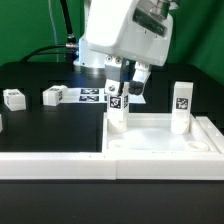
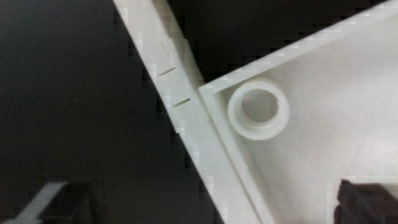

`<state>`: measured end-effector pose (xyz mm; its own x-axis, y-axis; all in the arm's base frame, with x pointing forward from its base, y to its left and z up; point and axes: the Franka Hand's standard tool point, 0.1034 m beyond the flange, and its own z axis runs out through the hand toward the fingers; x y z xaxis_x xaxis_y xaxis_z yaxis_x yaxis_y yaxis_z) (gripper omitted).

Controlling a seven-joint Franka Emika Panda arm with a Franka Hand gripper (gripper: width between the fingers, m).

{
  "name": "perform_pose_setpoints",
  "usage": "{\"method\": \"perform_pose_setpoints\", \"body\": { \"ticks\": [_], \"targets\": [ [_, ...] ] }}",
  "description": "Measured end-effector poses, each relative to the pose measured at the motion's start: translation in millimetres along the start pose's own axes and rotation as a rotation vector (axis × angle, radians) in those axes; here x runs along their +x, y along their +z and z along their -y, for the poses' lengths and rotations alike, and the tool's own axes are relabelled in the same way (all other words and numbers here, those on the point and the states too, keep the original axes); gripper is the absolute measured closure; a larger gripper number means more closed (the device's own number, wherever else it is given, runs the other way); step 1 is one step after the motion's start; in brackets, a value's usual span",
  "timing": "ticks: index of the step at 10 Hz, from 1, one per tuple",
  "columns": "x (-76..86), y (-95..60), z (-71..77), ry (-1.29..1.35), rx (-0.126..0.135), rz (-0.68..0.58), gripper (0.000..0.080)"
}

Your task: Assemble square table

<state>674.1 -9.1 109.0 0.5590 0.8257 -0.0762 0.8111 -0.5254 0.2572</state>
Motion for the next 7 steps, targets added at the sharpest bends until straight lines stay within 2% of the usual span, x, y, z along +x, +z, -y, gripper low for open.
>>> {"method": "perform_pose_setpoints", "body": {
  "ticks": [1, 2, 3, 4, 7],
  "targets": [
    [-18.3, -1.9, -0.9, 0.075, 0.027, -0.01, 0.015],
    [-49.7, -5.4, 1.6, 0.16, 0.06, -0.011, 0.015],
    [-77.1, -0.6, 10.4, 0.229, 0.068, -0.004, 0.015],
    [-92.4, -1.4, 9.8, 0.304, 0.077, 0.006, 0.015],
    [-88.7, -2.1, 6.5, 0.477, 0.073, 0.001, 0.015]
  ]
}}
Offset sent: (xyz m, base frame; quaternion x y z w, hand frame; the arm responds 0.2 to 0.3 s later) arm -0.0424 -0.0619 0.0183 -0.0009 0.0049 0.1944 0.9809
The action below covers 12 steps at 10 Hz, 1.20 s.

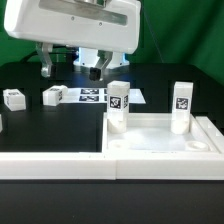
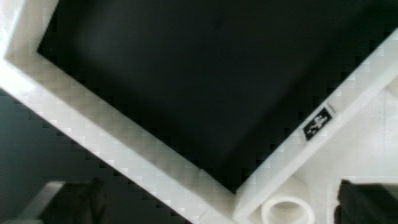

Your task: Assemble square table

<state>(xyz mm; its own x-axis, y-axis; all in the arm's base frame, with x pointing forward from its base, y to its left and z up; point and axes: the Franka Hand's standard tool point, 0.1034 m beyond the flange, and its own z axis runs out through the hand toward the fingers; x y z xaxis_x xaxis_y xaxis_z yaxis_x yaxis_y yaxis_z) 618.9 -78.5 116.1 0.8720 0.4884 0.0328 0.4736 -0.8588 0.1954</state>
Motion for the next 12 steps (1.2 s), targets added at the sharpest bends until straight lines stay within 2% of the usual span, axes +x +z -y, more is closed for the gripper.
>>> {"method": "perform_pose_setpoints", "body": {
  "ticks": [4, 5, 6, 8, 9, 12],
  "targets": [
    [0.7, 0.3, 1.5, 0.256, 0.007, -0.003, 0.015],
    [-6.5, -0.5, 0.4, 0.334, 0.023, -0.007, 0.015],
    [-23.0, -3.4, 0.6, 0.438, 0.036, -0.014, 0.015],
    [-66.5, -2.8, 3.9, 0.618, 0.075, -0.002, 0.015],
    [-75.4, -0.4, 4.4, 0.704, 0.089, -0.001, 0.015],
    [-73.1, 0.5, 7.6, 0.883, 0.102, 0.004, 0.015]
  ]
}}
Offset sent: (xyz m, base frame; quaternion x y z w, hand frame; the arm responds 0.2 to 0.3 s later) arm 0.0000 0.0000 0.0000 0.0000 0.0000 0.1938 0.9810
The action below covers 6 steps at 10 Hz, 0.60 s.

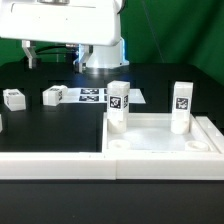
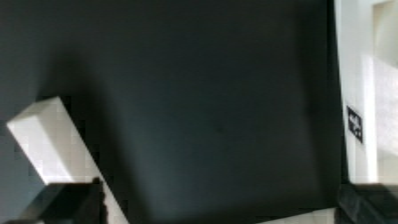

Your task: Assemble square table

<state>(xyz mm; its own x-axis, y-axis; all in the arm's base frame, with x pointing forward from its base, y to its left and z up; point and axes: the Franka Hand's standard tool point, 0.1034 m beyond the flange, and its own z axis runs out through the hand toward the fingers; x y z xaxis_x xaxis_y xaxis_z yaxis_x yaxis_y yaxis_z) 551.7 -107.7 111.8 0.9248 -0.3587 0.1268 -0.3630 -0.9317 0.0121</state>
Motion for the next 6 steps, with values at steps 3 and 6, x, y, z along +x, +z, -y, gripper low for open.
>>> {"method": "perform_pose_setpoints", "body": {
  "ticks": [3, 6],
  "targets": [
    [-12.1, 6.2, -11.9, 0.112, 0.027, 0.017, 0.015],
    [-46.8, 17.4, -39.8, 0.08, 0.027, 0.044, 0.015]
  ]
}}
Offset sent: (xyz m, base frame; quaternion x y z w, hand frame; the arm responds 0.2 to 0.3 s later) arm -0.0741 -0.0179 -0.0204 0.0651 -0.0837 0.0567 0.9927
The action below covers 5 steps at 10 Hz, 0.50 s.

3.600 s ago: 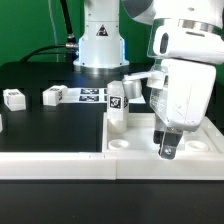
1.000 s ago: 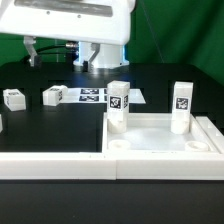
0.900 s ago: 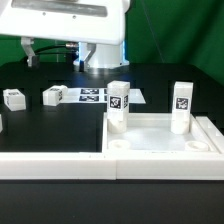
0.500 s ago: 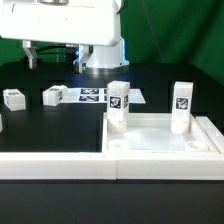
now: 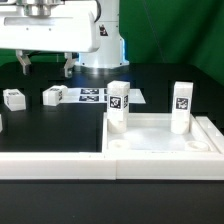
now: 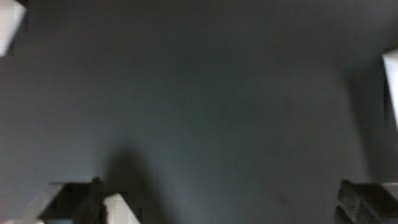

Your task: Assemble square table

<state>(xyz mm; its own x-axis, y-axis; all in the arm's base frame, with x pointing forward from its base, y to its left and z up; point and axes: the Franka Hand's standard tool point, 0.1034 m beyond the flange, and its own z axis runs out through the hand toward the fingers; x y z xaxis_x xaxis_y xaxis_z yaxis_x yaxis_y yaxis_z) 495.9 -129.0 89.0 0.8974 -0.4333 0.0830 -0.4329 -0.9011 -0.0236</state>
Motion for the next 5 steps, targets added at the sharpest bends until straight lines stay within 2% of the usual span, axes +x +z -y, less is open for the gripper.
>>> {"method": "perform_pose_setpoints", "body": {
  "ticks": [1, 2, 3, 5],
  "targets": [
    [-7.5, 0.8, 9.1, -0.012, 0.003, 0.047, 0.015],
    [-10.9, 0.1, 8.3, -0.007, 0.012, 0.145, 0.015],
    [-6.3, -0.6, 6.5, 0.0, 0.013, 0.181, 0.015],
    [-20.3, 10.7, 3.8, -0.052, 0.0, 0.282, 0.015]
  ]
}}
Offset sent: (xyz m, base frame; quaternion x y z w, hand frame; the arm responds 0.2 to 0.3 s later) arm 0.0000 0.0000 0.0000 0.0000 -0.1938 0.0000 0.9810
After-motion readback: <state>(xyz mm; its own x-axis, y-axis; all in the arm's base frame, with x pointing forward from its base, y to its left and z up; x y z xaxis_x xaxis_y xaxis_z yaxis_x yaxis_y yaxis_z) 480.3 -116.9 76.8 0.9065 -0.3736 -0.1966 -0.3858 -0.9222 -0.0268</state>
